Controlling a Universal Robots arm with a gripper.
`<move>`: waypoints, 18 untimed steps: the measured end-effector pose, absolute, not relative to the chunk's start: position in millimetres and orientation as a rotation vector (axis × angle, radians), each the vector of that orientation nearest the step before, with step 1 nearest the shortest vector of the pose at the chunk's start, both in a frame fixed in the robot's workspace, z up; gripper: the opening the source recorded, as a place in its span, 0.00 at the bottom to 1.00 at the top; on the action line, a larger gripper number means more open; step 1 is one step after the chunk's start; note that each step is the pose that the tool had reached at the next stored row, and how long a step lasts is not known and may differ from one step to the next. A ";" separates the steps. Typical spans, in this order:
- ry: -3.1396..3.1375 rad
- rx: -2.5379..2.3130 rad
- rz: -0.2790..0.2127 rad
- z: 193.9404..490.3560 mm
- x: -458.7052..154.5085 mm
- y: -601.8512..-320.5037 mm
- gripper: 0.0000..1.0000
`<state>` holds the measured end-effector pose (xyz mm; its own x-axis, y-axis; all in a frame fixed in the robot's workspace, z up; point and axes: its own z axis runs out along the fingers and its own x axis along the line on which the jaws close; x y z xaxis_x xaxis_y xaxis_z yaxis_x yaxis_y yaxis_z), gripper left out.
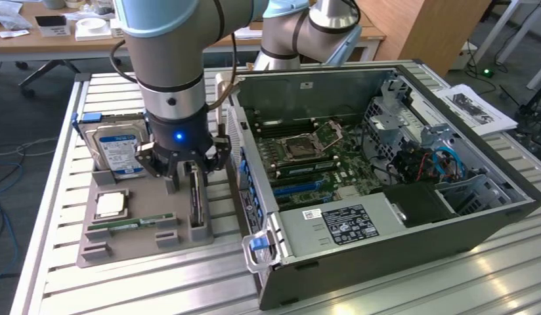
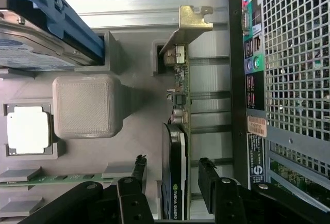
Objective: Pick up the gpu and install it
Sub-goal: 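Pick up the gpu and move the gpu toward the slot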
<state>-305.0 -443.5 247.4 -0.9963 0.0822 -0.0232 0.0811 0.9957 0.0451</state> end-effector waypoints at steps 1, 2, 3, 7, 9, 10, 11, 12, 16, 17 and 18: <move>3.113 0.127 0.069 246.1 -305.0 -443.5 0.53; 3.113 0.127 0.069 244.9 -305.0 -443.5 0.53; 3.113 0.127 0.069 243.8 -305.0 -443.5 0.53; 3.113 0.127 0.069 241.0 -305.0 -443.4 0.53; 3.113 0.127 0.068 241.0 -305.0 -443.4 0.53; 3.113 0.127 0.069 240.7 -305.0 -443.4 0.53; 3.113 0.127 0.069 239.6 -305.0 -443.3 0.53; 3.113 0.127 0.069 238.5 -305.0 -443.3 0.53; 3.113 0.127 0.068 235.7 -305.0 -443.3 0.53; 3.113 0.127 0.068 235.5 -304.9 -443.3 0.53; 3.113 0.128 0.069 235.1 -304.3 -443.2 0.53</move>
